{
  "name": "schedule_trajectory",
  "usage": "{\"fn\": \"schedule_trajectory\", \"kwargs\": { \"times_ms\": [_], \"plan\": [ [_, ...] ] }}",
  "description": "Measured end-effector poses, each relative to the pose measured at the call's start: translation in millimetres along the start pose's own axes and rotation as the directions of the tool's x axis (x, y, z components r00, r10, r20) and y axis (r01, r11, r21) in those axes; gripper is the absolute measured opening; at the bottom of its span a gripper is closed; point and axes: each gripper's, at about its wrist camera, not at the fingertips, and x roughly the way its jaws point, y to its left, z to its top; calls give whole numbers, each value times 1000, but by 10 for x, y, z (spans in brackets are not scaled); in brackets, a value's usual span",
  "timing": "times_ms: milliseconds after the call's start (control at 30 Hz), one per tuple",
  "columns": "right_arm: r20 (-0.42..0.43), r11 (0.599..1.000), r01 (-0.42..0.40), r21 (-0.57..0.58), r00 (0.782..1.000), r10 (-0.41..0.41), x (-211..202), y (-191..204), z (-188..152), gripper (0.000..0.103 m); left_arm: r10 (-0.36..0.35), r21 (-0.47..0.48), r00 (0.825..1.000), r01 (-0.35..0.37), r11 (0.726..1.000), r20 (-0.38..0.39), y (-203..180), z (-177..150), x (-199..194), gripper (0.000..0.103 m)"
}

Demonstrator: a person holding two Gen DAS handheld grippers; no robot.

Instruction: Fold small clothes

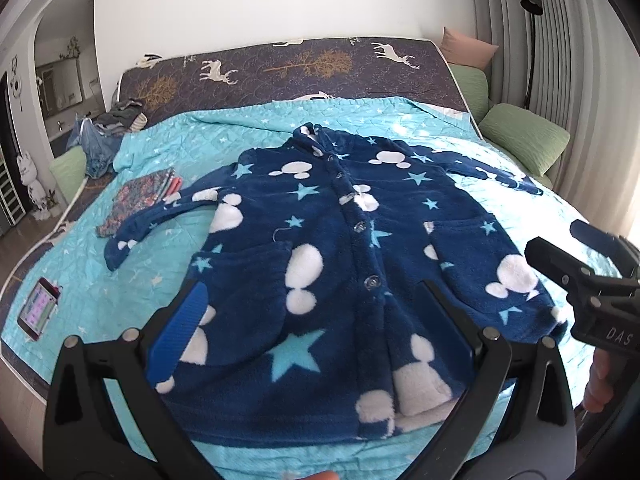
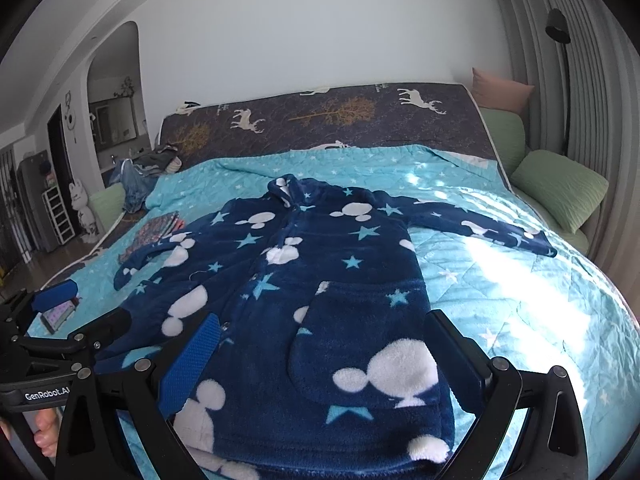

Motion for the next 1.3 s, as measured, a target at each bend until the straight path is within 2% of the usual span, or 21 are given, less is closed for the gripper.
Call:
{"fn": "schedule_trajectory", "kwargs": {
  "times_ms": [400, 633, 1300],
  "plan": [
    [29, 999, -18, -29, 999, 19, -218, 94, -46, 103, -1, -12, 1000, 1, 1000, 16, 5, -71, -205, 102],
    [50, 997, -23, -68, 998, 26, -276, 223, 0, 103, 1, -51, 999, 1, 999, 41, 122, -99, -279, 102],
    [42, 993, 5, -120, 999, 0, -212, 421, 25, 103, -27, -84, 999, 30, 996, 38, 236, -184, -221, 102]
  ]
}}
